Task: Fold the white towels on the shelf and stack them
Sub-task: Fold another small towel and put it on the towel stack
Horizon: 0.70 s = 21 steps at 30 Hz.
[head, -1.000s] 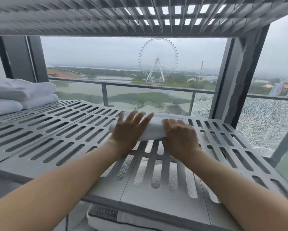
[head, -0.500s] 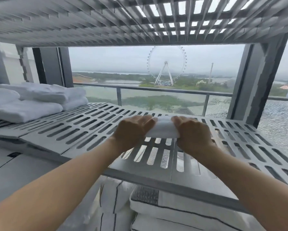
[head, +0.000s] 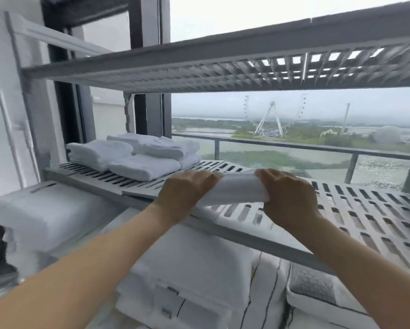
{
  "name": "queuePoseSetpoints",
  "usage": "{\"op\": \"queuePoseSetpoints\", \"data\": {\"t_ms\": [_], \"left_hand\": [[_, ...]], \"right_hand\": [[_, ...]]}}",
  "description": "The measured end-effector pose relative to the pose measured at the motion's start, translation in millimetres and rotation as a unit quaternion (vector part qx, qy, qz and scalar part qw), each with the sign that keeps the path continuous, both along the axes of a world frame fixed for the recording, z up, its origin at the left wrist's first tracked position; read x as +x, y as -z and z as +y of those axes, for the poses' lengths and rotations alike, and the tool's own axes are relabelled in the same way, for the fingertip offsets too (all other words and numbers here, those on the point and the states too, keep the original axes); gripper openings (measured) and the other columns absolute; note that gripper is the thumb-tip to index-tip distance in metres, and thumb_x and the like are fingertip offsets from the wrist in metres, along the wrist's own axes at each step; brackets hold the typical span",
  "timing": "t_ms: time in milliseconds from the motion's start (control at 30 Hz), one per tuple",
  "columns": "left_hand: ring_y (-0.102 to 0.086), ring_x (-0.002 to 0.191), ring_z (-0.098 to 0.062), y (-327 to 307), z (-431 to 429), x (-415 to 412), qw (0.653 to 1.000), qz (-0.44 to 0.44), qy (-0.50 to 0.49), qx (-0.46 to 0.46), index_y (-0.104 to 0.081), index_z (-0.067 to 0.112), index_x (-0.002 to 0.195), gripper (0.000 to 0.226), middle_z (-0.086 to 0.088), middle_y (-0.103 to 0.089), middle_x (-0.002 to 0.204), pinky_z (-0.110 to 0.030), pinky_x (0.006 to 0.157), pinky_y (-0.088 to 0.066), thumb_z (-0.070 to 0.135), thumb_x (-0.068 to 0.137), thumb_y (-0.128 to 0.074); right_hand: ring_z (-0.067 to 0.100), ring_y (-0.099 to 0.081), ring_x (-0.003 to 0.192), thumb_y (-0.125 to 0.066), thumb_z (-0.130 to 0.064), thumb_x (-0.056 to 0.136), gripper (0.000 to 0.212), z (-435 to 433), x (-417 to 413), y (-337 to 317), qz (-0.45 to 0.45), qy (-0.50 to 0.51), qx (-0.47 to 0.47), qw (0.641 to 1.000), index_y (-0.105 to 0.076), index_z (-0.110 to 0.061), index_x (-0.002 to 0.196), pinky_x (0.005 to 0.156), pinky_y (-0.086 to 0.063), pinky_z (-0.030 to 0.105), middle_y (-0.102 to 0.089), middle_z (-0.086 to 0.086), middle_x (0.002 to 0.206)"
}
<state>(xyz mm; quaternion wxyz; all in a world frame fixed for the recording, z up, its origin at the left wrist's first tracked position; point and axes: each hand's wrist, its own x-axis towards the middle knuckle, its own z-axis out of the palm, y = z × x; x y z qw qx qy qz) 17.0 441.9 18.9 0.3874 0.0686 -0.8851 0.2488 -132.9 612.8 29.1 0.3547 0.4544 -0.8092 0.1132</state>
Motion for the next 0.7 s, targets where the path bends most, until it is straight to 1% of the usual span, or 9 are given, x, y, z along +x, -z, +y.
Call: {"op": "queuePoseSetpoints", "data": {"t_ms": [33,100,200,267,367,433,500,567,700], "left_hand": [[-0.065,0.069,-0.026,-3.3,-5.9,12.7,1.0,0.008,-0.001,-0.005,-0.046,0.023,0.12,0.053,-0.002,-0.067,0.09,-0.03,0.048,-0.048,0.001,0.071,-0.047],[-0.065,0.078,-0.024,-8.3,-20.1,34.2,1.0,0.0,-0.011,-0.008,-0.038,0.025,0.122,0.056,-0.001,-0.065,0.097,-0.031,0.053,-0.049,0.002,0.072,-0.047],[-0.063,0.089,-0.022,-12.6,-47.2,54.5,1.0,-0.005,-0.026,-0.004,-0.025,0.028,0.122,0.069,0.002,-0.063,0.107,-0.033,0.063,-0.053,0.011,0.071,-0.068],[-0.063,0.084,-0.019,-15.5,-66.0,62.8,0.999,0.008,-0.044,-0.023,-0.03,0.027,0.122,0.067,0.003,-0.064,0.103,-0.031,0.06,-0.054,0.014,0.071,-0.071],[-0.063,0.074,-0.019,-20.5,-95.8,67.9,0.997,0.04,-0.045,-0.037,-0.04,0.025,0.12,0.06,0.002,-0.066,0.095,-0.029,0.053,-0.05,0.001,0.07,-0.062],[-0.065,0.075,-0.021,-24.9,-117.8,66.0,0.997,0.045,-0.042,-0.042,-0.042,0.022,0.119,0.055,0.0,-0.067,0.096,-0.03,0.054,-0.052,0.0,0.069,-0.053],[-0.065,0.079,-0.023,-31.4,-143.5,58.6,0.997,0.041,-0.039,-0.047,-0.043,0.021,0.118,0.058,-0.003,-0.067,0.099,-0.033,0.056,-0.054,-0.002,0.067,-0.056],[-0.064,0.082,-0.024,-39.0,-170.0,46.2,0.997,0.039,-0.038,-0.048,-0.039,0.022,0.12,0.066,-0.003,-0.065,0.102,-0.035,0.058,-0.055,-0.006,0.065,-0.062],[-0.063,0.079,-0.024,-58.8,-218.5,18.9,0.997,0.047,-0.02,-0.065,-0.04,0.022,0.119,0.062,-0.004,-0.065,0.1,-0.034,0.057,-0.053,-0.01,0.069,-0.057]], "right_hand": [[0.023,-0.06,0.097,-0.056,-0.017,0.069,0.045,-8.3,9.2,-2.0,0.008,-0.007,-0.005,1.0,-0.05,-0.027,0.113,0.072,-0.048,0.032,-0.063,-0.007,0.108],[0.022,-0.061,0.096,-0.058,-0.017,0.067,0.047,-25.3,24.9,-7.0,0.025,-0.022,-0.017,0.999,-0.052,-0.028,0.112,0.069,-0.048,0.031,-0.064,-0.008,0.107],[0.023,-0.063,0.092,-0.061,-0.016,0.063,0.049,-53.6,41.0,-15.0,0.037,-0.043,-0.028,0.998,-0.055,-0.028,0.11,0.067,-0.047,0.03,-0.066,-0.008,0.103],[0.023,-0.063,0.09,-0.064,-0.015,0.062,0.048,-75.3,46.9,-19.4,0.043,-0.053,-0.034,0.997,-0.056,-0.028,0.108,0.066,-0.047,0.029,-0.066,-0.009,0.102],[0.025,-0.065,0.083,-0.067,-0.013,0.058,0.049,-109.0,48.3,-24.4,0.052,-0.078,-0.055,0.994,-0.06,-0.024,0.104,0.062,-0.047,0.029,-0.068,-0.006,0.097],[0.026,-0.065,0.079,-0.067,-0.011,0.053,0.049,-131.8,45.5,-27.5,0.055,-0.094,-0.075,0.991,-0.061,-0.022,0.101,0.06,-0.046,0.028,-0.069,-0.004,0.092],[0.026,-0.065,0.076,-0.067,-0.01,0.052,0.049,-155.7,38.5,-31.2,0.061,-0.096,-0.092,0.989,-0.062,-0.022,0.099,0.058,-0.044,0.027,-0.069,-0.004,0.089],[0.026,-0.065,0.076,-0.066,-0.01,0.053,0.048,-180.1,27.4,-35.8,0.063,-0.09,-0.104,0.989,-0.061,-0.022,0.099,0.059,-0.043,0.026,-0.069,-0.004,0.09],[0.025,-0.063,0.086,-0.065,-0.012,0.059,0.05,-229.5,3.2,-46.5,0.048,-0.083,-0.106,0.99,-0.057,-0.024,0.106,0.065,-0.046,0.029,-0.067,-0.005,0.097]]}}
